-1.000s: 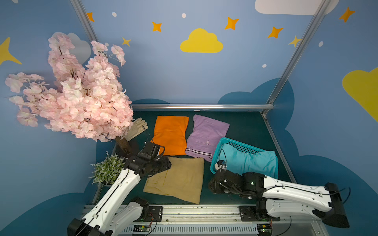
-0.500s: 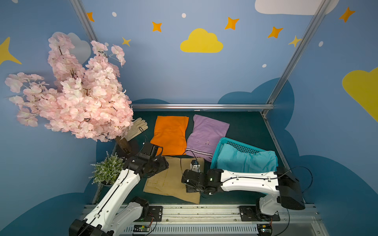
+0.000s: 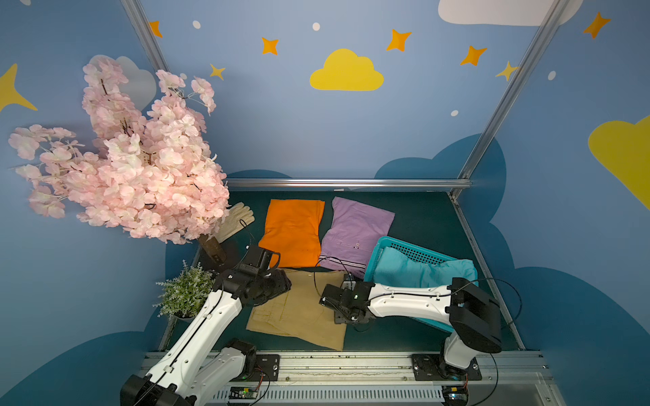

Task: Put the folded long pants in the basket
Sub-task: Adjust the basket at the center of the board.

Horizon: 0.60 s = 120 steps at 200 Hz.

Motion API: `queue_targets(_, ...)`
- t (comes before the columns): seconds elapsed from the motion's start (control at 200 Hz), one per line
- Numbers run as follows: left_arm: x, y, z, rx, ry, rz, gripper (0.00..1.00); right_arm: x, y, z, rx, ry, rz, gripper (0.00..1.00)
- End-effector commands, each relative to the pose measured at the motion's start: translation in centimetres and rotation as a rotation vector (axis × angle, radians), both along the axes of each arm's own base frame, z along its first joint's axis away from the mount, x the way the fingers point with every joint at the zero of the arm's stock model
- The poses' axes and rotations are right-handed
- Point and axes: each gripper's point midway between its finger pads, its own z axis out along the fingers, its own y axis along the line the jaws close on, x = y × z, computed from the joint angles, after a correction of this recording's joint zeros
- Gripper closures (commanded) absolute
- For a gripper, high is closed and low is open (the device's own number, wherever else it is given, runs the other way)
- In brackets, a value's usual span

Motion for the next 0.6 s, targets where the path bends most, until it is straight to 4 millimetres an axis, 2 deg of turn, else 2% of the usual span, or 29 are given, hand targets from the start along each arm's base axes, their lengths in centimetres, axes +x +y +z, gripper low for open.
queue_targets(0.0,-0.1,-0.2,-0.5,-0.007,0.013,-0.018,0.33,0.3,-0.7,-0.1,0.018,0.017,-0.027,0.40)
queue_targets(0.13,-0.1,-0.4,-0.5,-0.016,0.017,-0.027,0.33,0.9,-3.1,-0.4,-0.023,0.019,-0.072,0.38)
queue_targets(0.3,0.0,-0.5,-0.6,-0.018,0.014,-0.029,0.33,2.1,-4.9,1.8,-0.011,-0.061,-0.095,0.38)
queue_targets(0.375,0.0,-0.5,-0.7,-0.019,0.019,-0.030,0.33,2.6,-5.4,2.1,0.007,-0.059,-0.123,0.38)
queue_targets(0.405,0.0,-0.5,-0.7,-0.019,0.018,-0.032,0.33,2.7,-5.2,2.0,0.037,-0.048,-0.126,0.38)
queue_targets(0.521,0.0,-0.6,-0.8,-0.023,0.021,-0.033,0.33,2.4,-1.5,1.9,0.182,0.005,-0.037,0.37)
queue_targets(0.596,-0.1,-0.6,-0.8,-0.023,0.022,-0.033,0.33,1.7,0.2,1.9,0.190,0.043,0.037,0.36)
